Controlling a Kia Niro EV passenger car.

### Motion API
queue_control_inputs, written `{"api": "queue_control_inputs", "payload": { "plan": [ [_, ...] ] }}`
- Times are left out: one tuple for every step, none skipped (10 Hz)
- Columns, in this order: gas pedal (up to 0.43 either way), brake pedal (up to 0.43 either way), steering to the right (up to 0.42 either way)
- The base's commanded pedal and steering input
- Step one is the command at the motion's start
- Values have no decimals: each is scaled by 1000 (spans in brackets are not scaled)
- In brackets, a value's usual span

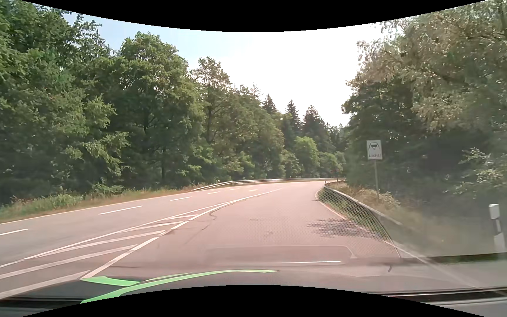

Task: Follow the waypoints while adhering to traffic rules and regulations

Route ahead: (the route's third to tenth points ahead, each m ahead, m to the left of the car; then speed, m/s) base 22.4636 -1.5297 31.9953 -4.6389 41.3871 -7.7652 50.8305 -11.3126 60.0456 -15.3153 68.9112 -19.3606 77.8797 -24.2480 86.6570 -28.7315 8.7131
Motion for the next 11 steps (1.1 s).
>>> {"api": "queue_control_inputs", "payload": {
  "plan": [
    [197, 0, 14],
    [197, 0, 19],
    [197, 0, 26],
    [197, 0, 33],
    [197, 0, 38],
    [197, 0, 38],
    [197, 0, 39],
    [197, 0, 42],
    [197, 0, 51],
    [197, 0, 59],
    [197, 0, 60]
  ]
}}
